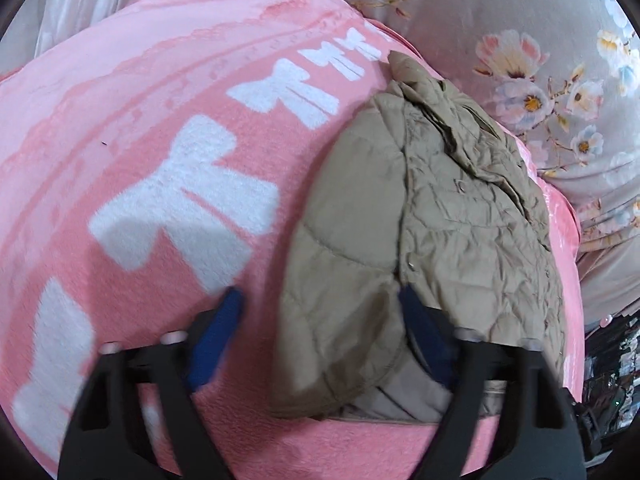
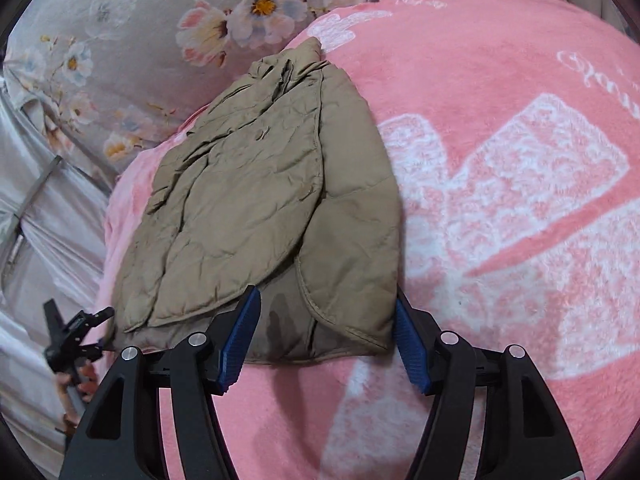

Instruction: Fold large clothes

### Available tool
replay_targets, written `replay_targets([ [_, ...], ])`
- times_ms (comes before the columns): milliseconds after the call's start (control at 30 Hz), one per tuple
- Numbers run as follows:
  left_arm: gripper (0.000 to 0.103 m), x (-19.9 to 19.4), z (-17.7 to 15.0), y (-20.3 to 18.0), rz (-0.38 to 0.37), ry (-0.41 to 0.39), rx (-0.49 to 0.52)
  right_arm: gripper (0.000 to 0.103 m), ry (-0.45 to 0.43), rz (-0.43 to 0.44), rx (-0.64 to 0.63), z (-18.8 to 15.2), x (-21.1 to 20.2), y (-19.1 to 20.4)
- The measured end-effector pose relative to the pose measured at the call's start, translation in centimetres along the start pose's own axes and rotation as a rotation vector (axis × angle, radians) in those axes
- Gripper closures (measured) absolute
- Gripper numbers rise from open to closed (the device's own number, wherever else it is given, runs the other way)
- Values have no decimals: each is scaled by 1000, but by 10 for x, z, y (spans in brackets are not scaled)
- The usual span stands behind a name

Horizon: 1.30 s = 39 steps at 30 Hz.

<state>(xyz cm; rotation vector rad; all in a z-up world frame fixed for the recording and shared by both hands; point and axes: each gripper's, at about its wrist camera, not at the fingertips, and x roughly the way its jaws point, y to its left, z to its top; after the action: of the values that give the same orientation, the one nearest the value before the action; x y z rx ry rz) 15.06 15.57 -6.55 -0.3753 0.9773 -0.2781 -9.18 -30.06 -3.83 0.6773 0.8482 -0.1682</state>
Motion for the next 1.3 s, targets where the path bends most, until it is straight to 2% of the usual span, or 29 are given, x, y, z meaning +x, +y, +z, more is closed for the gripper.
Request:
replay_targets([
  [33,59,2,-2,-4,-12,16,7,42,-6,-19,-13,-2,2,5],
  [67,64,2,-3,-7,-11,21,15,45,-16,-42,-24,-3,4,8],
  [133,86,-3,-7,-15,-19,17,42,71,-13,-74,-28,-1,9,12],
  [233,97,-16,-9,-24,-28,-11,67,97,-22,-26,9,2,2,8],
  [300,99,-34,-11,-33,-43,-49,89,99,-45,-7,7,3,-10,10],
  [400,100,-63,-15,-39,-70,-94,116,100,-125,22,-40,4,-53,19],
  [500,100,-105,-26,-39,-111,-145,144,100,-203,45,-97,2,-101,24],
  [700,100,-208,-51,-29,-195,-254,156,101,-419,92,-229,-12,-213,51],
  [833,100,-265,-51,-37,-223,-369,173,101,-537,126,-248,-2,-256,65],
  [900,100,-277,-41,-45,-221,-421,184,101,-561,157,-234,13,-259,70],
  [1000,99,-268,-17,-61,-195,-432,196,101,-566,157,-215,43,-241,72],
  [1167,98,-203,38,-91,-55,-405,216,101,-514,86,-135,111,-159,63],
  [1300,98,-136,71,-109,81,-359,240,101,-466,-2,-108,144,-91,59],
])
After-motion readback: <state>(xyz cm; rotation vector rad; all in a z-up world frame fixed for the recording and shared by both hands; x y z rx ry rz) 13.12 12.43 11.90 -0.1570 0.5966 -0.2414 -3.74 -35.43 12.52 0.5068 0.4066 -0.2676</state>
